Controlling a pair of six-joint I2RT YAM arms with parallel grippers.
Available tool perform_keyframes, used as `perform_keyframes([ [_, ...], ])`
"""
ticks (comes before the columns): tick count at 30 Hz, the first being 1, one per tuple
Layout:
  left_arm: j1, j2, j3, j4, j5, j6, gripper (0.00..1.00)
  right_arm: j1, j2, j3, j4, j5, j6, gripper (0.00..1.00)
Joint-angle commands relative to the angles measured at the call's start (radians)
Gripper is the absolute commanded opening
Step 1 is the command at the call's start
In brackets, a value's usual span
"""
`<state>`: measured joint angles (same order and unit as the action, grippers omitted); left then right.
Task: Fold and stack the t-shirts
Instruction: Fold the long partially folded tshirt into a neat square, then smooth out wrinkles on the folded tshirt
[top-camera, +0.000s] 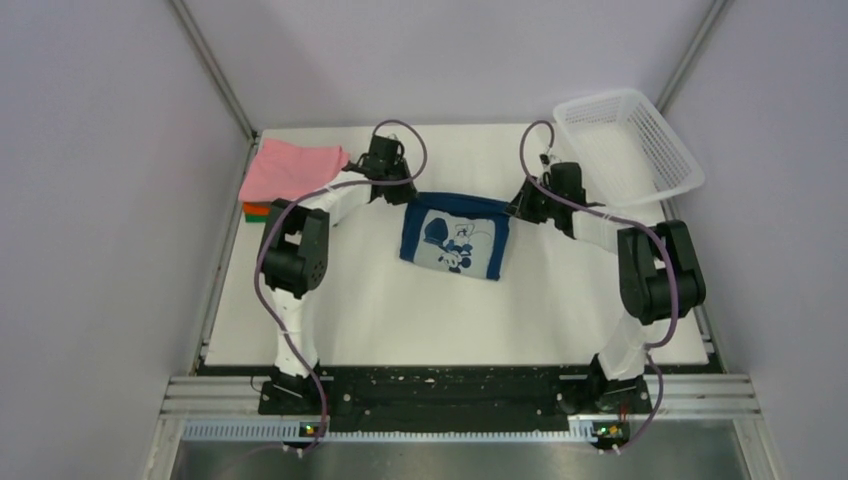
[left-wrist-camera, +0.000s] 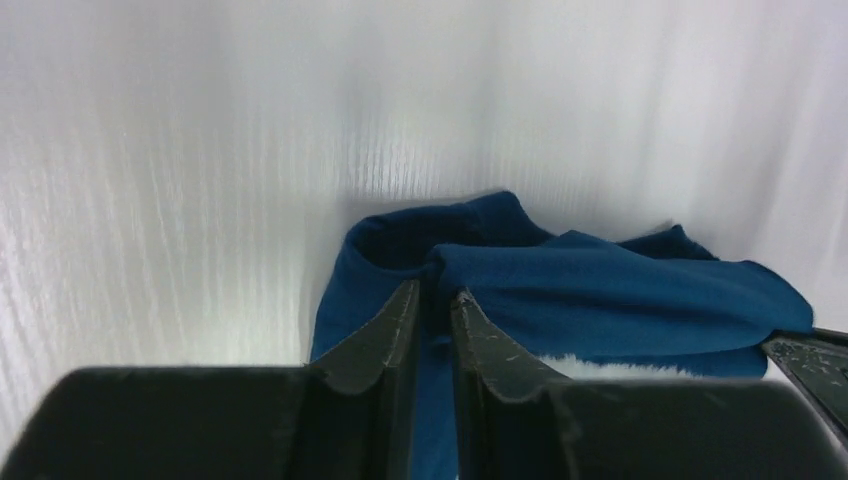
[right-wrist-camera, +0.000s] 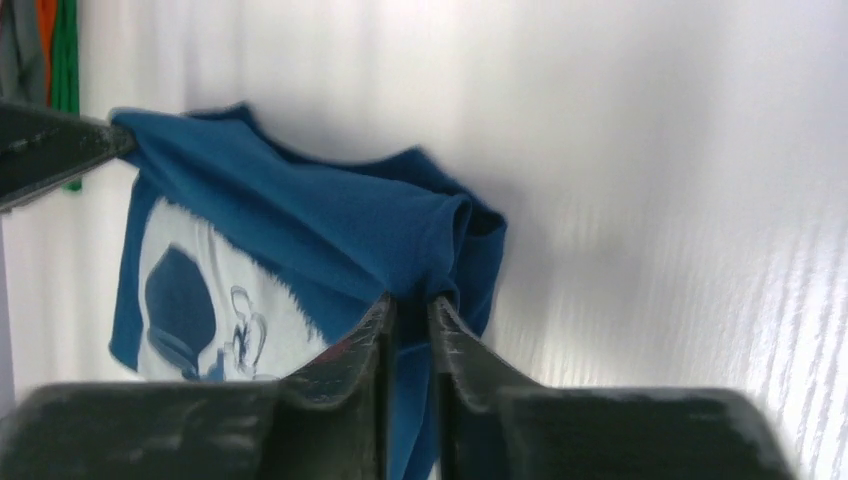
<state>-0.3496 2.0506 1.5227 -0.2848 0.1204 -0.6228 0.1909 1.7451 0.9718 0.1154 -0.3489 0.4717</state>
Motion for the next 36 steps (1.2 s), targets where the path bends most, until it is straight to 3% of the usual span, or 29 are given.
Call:
perform_keyframes([
  [1,0.035,0.044,0.115,-0.041,0.017,0.025,0.39,-0.033,0.031,0.098,0.036,0.127,-0.014,0.37],
  [3,0.035,0.047,0.151,-0.077,0.011,0.028,0.66,-0.033,0.040,0.147,0.012,0.161,-0.021,0.57],
  [4,0.036,0.041,0.166,-0.100,0.008,0.033,0.94,-0.034,0.036,0.174,-0.027,0.159,-0.025,0.63],
  [5,0.035,0.029,0.174,-0.124,0.005,0.037,0.98,-0.032,0.027,0.202,-0.074,0.135,-0.035,0.69],
  [7,0.035,-0.013,0.152,-0.143,-0.006,0.039,0.99,-0.029,-0.018,0.204,-0.113,0.061,-0.052,0.97],
  [11,0.036,-0.120,0.008,-0.100,0.024,0.027,0.99,-0.024,-0.162,0.066,-0.077,-0.141,-0.014,0.99],
  [17,0.034,-0.203,-0.153,-0.003,0.207,0.048,0.99,0.011,-0.257,-0.112,0.184,-0.430,0.119,0.99],
  [20,0.028,-0.144,-0.082,-0.036,0.235,0.079,0.99,0.023,-0.204,-0.080,0.183,-0.449,0.126,0.99],
  [30,0.020,0.183,0.308,-0.328,0.065,0.199,0.99,0.019,0.062,0.121,0.176,-0.404,0.123,0.99],
  [36,0.020,0.345,0.519,-0.408,0.027,0.194,0.99,0.003,0.193,0.217,0.122,-0.370,0.094,0.99],
])
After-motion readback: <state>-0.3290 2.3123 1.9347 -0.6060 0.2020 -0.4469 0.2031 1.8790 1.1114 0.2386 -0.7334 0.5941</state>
